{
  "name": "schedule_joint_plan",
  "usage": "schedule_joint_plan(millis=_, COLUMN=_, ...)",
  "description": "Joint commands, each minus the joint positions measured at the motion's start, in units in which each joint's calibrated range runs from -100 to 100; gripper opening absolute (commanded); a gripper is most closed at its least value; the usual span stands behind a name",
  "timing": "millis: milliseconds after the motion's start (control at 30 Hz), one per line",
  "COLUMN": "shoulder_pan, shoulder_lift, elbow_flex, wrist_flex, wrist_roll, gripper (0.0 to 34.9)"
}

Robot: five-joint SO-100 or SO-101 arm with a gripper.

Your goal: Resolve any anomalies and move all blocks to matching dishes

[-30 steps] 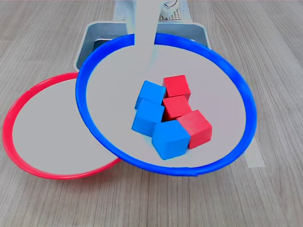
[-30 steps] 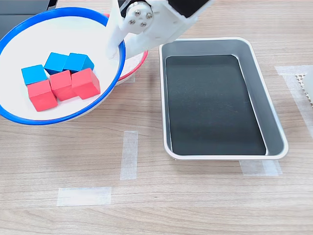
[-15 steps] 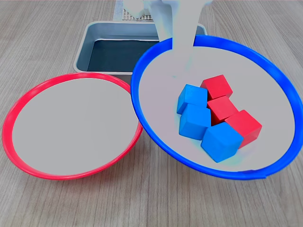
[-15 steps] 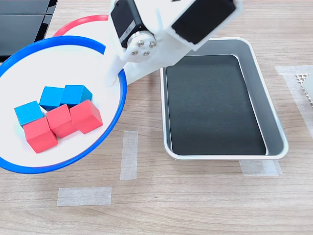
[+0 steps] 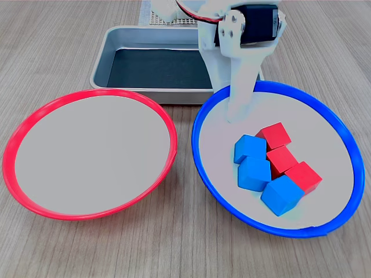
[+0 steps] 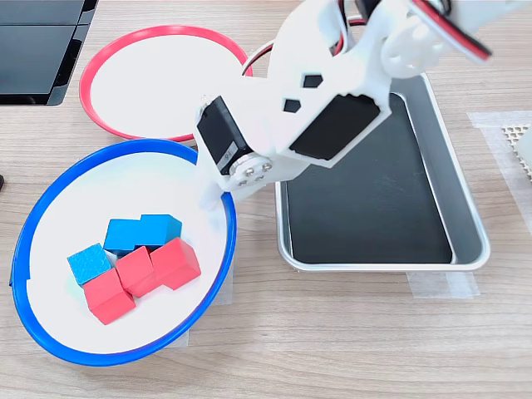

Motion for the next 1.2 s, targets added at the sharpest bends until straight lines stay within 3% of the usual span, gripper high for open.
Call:
schedule_joint_plan(millis=0, shoulder_pan=-1.1, shoulder_lift=-0.2, elbow_flex=1.5, wrist_flex=-1.3, wrist_roll=0.8, gripper=0.0)
schedule_joint_plan(millis=200, shoulder_pan=-0.6, shoulder_lift=-1.1, elbow_flex=4.1, wrist_flex=-2.2, wrist_roll=1.7, gripper=0.2)
schedule_joint_plan(millis=333, shoulder_pan=1.3, shoulder_lift=-1.6, elbow_flex=2.6, wrist_flex=0.2, wrist_roll=2.5, gripper=5.0)
schedule_joint_plan(millis=433, shoulder_pan=2.3, shoulder_lift=-2.6, elbow_flex=2.2, wrist_flex=2.1, wrist_roll=3.5, gripper=6.5)
schedule_joint_plan(millis=700, shoulder_pan=5.3, shoulder_lift=-9.1, elbow_flex=-5.8, wrist_flex=23.5, wrist_roll=5.7, gripper=4.9)
schedule_joint_plan(millis=833, shoulder_pan=4.4, shoulder_lift=-11.6, elbow_flex=-10.1, wrist_flex=28.6, wrist_roll=6.1, gripper=4.6)
schedule_joint_plan(millis=933, shoulder_pan=2.7, shoulder_lift=-11.2, elbow_flex=-12.1, wrist_flex=26.1, wrist_roll=5.9, gripper=5.0)
schedule_joint_plan(millis=1033, shoulder_pan=-0.7, shoulder_lift=-8.7, elbow_flex=-11.4, wrist_flex=19.4, wrist_roll=6.8, gripper=8.0)
schedule_joint_plan(millis=1167, shoulder_pan=-3.7, shoulder_lift=-3.0, elbow_flex=-12.8, wrist_flex=15.2, wrist_roll=7.6, gripper=8.1)
